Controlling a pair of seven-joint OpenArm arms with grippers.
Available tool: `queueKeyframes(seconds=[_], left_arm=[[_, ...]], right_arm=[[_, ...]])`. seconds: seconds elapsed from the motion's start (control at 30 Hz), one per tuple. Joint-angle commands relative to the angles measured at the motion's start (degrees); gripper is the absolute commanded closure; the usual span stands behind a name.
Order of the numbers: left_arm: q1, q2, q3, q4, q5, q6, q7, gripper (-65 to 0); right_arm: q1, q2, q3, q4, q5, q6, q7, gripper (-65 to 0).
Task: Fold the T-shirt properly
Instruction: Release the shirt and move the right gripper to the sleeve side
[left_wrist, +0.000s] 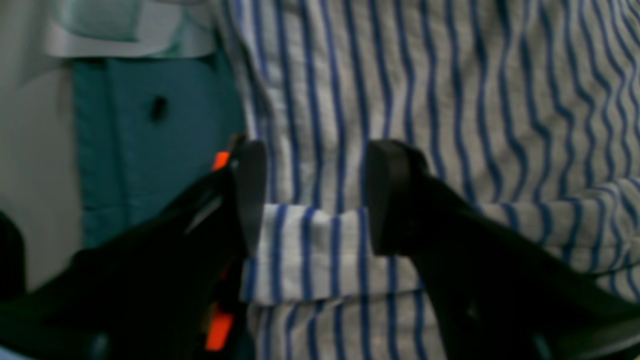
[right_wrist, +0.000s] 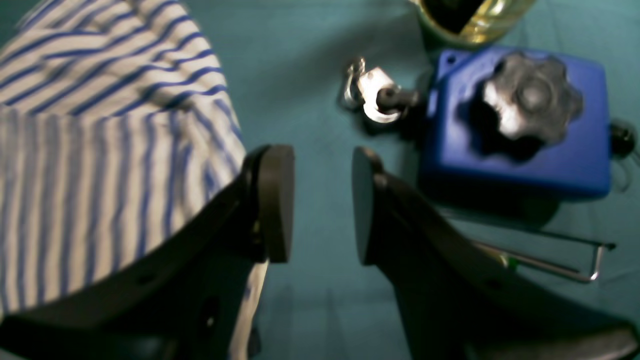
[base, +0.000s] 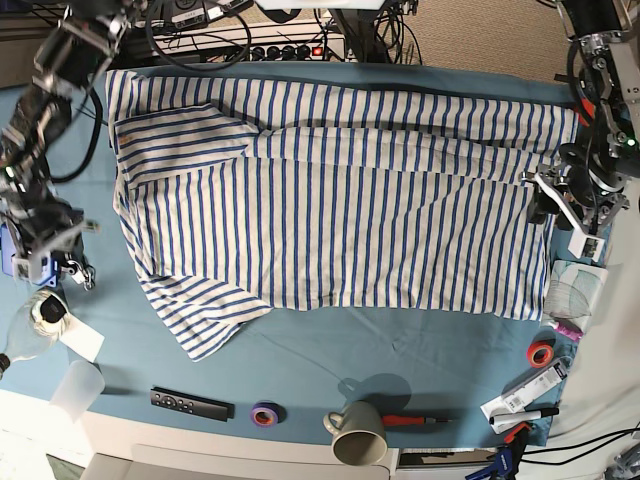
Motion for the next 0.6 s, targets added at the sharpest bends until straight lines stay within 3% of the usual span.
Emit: queueKeyframes(seconds=[0.0,0.17,0.3,0.43,0.57], left_arm=[[-0.7,-0.8,-0.3,0.8,-0.1,0.0,-1.0,-32.4],[-0.7,-0.8,-0.3,0.8,-0.1,0.0,-1.0,-32.4],[-0.7,-0.8,-0.3,0.8,1.9,0.0,-1.0,-32.4],[-0.7,-0.8,-0.3,0.8,2.0,0.0,-1.0,-32.4],[-0.7,-0.8,-0.3,0.8,2.0,0.0,-1.0,-32.4]], right_arm=[[2.6,1.3,-1.3,-0.9,-0.1,0.0,1.5,-20.1],[10.9,1.4,-8.0,-12.0,-2.8,0.0,4.4,-20.3],[16.9,1.3,-11.7,-20.5,-3.4,-0.3,5.8,-29.3],[21.0,1.3,-14.9,-27.2,-6.0,-0.3,8.3,-29.3],[22.4,1.2,-17.2,-32.2,-5.7,-0.8,6.9,-29.3]])
